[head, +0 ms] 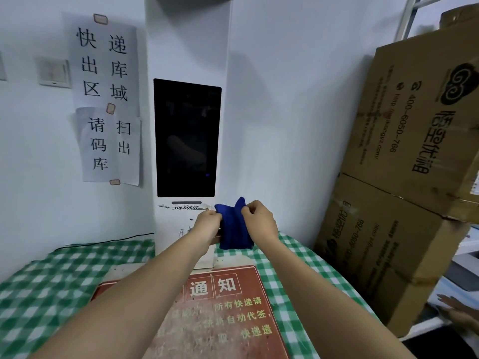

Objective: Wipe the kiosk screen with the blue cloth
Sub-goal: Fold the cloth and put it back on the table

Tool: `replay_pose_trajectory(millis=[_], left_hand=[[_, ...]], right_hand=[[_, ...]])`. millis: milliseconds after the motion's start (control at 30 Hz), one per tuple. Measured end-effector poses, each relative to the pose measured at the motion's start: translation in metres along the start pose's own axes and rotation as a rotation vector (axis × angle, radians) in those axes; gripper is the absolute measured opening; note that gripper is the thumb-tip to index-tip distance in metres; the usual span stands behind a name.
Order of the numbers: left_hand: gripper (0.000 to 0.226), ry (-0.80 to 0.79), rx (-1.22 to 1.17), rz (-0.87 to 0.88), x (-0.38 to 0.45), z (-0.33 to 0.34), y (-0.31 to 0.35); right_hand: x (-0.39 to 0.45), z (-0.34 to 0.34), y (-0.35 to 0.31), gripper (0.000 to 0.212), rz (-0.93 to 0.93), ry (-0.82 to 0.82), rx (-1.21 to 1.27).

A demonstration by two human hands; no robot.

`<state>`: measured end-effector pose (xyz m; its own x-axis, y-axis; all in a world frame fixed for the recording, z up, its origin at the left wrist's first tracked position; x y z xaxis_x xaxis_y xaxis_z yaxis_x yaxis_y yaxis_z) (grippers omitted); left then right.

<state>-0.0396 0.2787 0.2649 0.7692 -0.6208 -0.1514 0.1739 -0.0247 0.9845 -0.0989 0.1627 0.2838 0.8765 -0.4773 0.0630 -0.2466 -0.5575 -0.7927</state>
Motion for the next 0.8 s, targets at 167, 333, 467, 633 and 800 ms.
replay_pose_trajectory(millis=[167, 333, 467, 633, 800], left_hand=[[0.022, -0.025, -0.034, -0.032, 0.008, -0.002, -0.004], [0.038, 0.042, 0.066, -0.017, 0.03, -0.004, -0.015], [0.045, 0.058, 0.094, -0.029, 0.056, 0.002, -0.028], [0.049, 0.082, 0.114, -0.088, 0.098, 0.023, -0.057], [0.068, 0.087, 0.362, -0.162, 0.152, 0.054, -0.1]], right_hand=[[0.013, -0.003, 0.006, 0.016, 0.05, 0.002, 0.2], [0.029, -0.003, 0.029, 0.018, 0.152, 0.027, 0.45], [0.047, -0.001, 0.058, 0.022, 0.226, -0.041, 0.474], [0.078, 0.001, 0.106, 0.036, 0.226, -0.152, 0.35], [0.122, -0.001, 0.176, 0.042, 0.23, -0.193, 0.201]])
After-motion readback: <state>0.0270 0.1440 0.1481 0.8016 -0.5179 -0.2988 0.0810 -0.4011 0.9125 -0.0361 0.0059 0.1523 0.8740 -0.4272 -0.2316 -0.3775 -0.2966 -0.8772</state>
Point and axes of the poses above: each hand's wrist, its own x-axis towards the middle knuckle, its own z-axis out of the palm, y = z × x, the point moved 4 cm from there along x, towards the middle knuckle, and after that the axes turned 14 degrees about -y, right-handed, at the moved point
